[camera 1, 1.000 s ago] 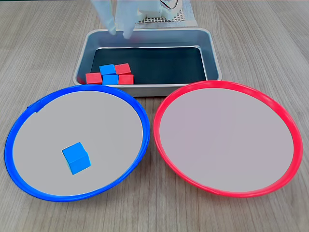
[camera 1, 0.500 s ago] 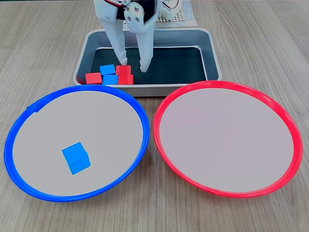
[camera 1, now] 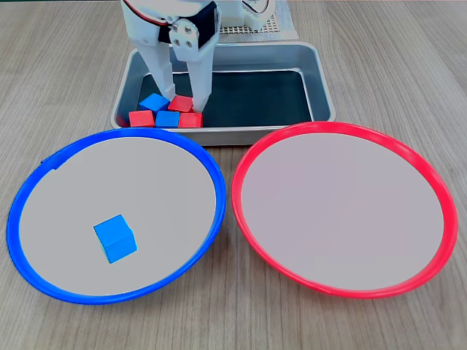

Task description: Move six blocks tray to matching dishes

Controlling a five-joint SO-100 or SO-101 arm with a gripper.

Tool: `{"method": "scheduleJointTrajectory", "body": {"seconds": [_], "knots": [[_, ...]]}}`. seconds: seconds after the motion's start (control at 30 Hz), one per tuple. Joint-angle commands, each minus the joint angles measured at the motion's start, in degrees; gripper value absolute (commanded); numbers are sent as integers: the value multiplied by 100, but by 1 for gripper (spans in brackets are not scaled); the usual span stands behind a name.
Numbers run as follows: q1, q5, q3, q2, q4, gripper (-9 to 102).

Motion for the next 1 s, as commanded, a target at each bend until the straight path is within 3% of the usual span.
{"method": "scheduleJointTrajectory", "body": {"seconds": [0.0,0.23,0.33,0.5,0.67,0.8,0.97], "knots": [[-211,-35,-35,369,193,0],[-545,-360,79,835,809,0],[-800,334,-369,1055,1046,0],[-1187,2856,-1424,791,-281,0],[-2303,4307,-1916,70,-1512,0],[-2900,4412,-1969,-352,-1767,0],[-3059,4315,-2013,-633,-1784,17]]}}
